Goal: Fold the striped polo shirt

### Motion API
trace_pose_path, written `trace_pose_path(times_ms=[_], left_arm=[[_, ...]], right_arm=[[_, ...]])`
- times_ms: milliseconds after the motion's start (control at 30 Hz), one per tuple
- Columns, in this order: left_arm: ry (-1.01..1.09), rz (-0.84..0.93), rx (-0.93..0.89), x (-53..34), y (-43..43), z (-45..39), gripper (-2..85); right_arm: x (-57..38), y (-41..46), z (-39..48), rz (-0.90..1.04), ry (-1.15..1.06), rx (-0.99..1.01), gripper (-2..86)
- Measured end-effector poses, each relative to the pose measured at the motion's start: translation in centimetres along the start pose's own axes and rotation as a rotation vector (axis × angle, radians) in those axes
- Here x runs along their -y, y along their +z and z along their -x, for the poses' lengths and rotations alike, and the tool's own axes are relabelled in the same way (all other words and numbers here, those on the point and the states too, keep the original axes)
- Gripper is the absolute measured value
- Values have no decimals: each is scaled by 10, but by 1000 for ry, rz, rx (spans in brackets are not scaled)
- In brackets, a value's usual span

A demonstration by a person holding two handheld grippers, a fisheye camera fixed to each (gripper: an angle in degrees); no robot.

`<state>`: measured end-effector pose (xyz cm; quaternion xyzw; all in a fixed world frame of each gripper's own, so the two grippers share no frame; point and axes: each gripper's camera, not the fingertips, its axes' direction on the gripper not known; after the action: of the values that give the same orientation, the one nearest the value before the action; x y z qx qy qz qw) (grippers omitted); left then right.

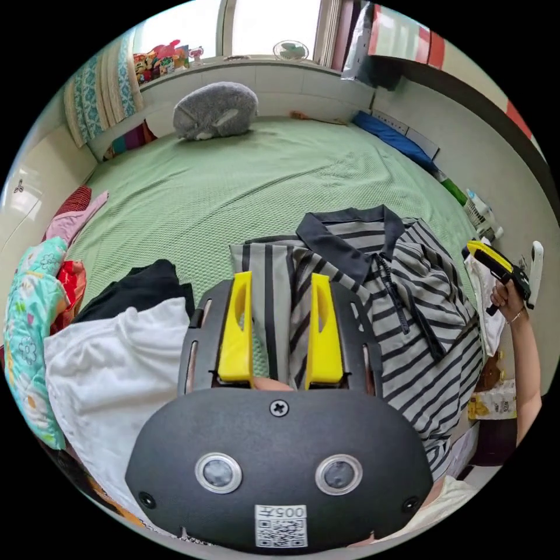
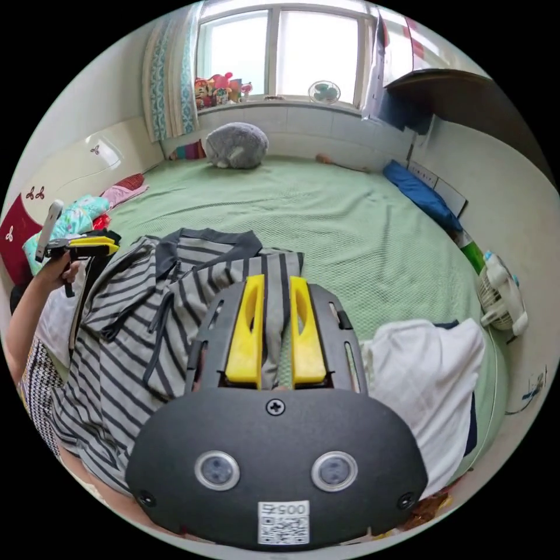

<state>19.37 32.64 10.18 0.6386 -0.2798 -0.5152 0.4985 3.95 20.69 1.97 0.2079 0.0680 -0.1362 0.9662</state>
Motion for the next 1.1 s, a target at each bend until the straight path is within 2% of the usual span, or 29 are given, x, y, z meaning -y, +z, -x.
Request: trace_pose_path(times_ms=[67, 167, 333, 467, 500, 567, 667, 900, 1100], left_arm=[[-10, 60, 13, 15, 20, 11, 180], [-41, 45, -11, 23, 31, 23, 190], [-85, 90, -82, 28, 51, 44, 185], [-96, 75, -87, 21, 56, 50, 157], [-95, 71, -83, 20, 55, 50, 151], [-75, 49, -97, 13, 50, 49, 83], [-126, 39, -164, 10, 39, 51, 38], [20, -56, -74, 23, -22, 25, 19], [-4, -304, 26, 58, -114, 13, 17]], right_arm=[[17, 23, -17, 40, 47, -3, 93], [31, 49, -34, 75, 119, 33, 112], [45, 83, -39, 141, 145, 99, 132], [38, 113, -30, 276, 123, 38, 125], [37, 113, -28, 270, 114, 24, 119], [32, 109, -23, 257, 98, -8, 56], [30, 96, -21, 243, 94, 60, -3], [55, 32, -15, 151, 90, 25, -12], [108, -43, -5, -53, 128, -139, -12]])
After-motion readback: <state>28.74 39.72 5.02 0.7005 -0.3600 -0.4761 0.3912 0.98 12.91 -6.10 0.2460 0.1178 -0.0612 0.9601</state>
